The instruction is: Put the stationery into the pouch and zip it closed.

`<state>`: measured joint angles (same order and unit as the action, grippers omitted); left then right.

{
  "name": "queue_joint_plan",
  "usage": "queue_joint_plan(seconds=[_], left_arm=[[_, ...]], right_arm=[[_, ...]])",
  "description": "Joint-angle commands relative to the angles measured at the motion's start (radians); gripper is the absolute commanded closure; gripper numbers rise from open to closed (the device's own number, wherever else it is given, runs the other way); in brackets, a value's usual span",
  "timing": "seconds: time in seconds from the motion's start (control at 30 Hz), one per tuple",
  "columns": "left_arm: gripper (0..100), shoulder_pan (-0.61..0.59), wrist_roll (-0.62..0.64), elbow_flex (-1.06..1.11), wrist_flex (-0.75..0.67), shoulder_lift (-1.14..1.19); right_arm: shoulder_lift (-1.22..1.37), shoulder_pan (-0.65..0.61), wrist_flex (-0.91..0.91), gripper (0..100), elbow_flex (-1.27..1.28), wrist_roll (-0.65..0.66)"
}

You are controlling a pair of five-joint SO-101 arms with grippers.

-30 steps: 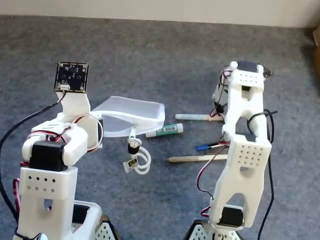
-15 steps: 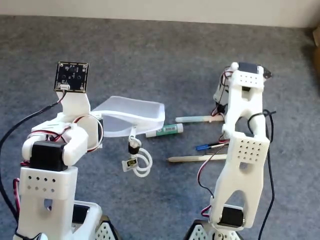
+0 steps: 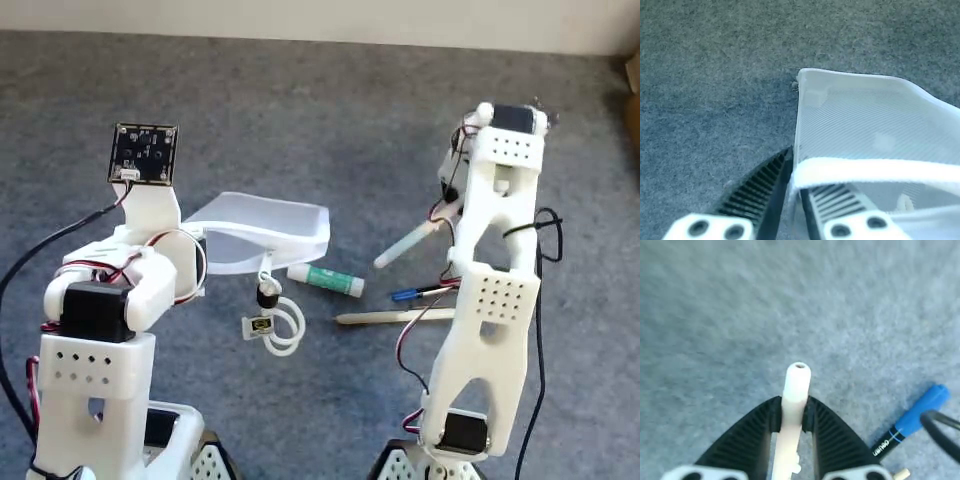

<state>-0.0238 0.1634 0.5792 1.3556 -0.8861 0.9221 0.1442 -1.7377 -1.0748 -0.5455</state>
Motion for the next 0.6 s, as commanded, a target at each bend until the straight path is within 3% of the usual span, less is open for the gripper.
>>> queue_joint_plan(seconds=[0.0,0.17,0.27,0.57], left_arm=[[98,-0.015,0.014,-0.008,-0.021,0.004],[98,-0.015,0.014,-0.008,-0.023,0.004],[98,-0.015,0.014,-0.008,-0.025,0.004],[98,-0.015,0.014,-0.008,-0.026,0.004]], right_arm=[[-0.028,0.004,-0.027,99.5,-0.073,0.021],[-0.042,0.004,-0.028,99.5,-0.073,0.028],[-0.107,-0.001,-0.028,99.5,-0.054,0.100],[-0.377,-0.059,-0.027,99.5,0.266,0.123]])
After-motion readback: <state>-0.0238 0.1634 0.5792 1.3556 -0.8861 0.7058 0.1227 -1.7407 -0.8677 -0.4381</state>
